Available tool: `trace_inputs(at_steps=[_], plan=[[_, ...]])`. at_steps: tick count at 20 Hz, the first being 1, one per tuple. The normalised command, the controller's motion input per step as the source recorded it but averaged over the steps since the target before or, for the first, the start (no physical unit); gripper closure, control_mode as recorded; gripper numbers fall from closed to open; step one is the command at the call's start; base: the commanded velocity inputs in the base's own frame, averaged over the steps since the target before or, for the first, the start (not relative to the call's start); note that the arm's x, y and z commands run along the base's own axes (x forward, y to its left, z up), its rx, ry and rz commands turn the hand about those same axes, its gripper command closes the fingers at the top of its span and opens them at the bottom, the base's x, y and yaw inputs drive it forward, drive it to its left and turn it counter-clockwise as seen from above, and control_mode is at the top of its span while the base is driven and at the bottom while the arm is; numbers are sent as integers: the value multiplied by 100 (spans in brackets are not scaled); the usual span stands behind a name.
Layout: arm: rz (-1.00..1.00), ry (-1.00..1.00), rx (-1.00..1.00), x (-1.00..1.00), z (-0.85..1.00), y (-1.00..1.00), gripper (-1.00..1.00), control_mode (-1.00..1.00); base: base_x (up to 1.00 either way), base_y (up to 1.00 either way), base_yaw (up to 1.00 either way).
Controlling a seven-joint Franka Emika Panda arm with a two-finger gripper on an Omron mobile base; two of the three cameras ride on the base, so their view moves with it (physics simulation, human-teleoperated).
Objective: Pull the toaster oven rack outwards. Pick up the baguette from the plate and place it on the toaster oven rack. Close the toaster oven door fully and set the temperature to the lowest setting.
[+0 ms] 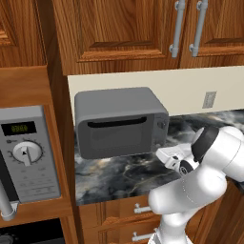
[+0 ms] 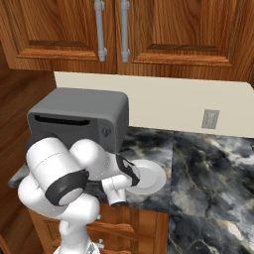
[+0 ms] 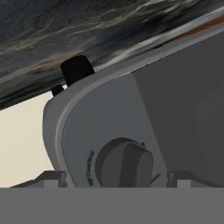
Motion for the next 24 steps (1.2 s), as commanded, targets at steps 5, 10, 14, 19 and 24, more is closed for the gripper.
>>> trace_inputs(at_steps=[5, 10, 14, 19, 24], plan=[[-6, 5, 0, 0, -9, 16, -100, -100, 0, 0, 0], [-11, 1, 0, 0, -17, 36, -100, -100, 0, 0, 0], [-17, 0, 0, 0, -26, 39, -100, -100, 0, 0, 0], [-17, 5, 0, 0, -13, 26, -100, -100, 0, 0, 0], [-18, 8, -1, 0, -14, 56, -100, -100, 0, 0, 0]])
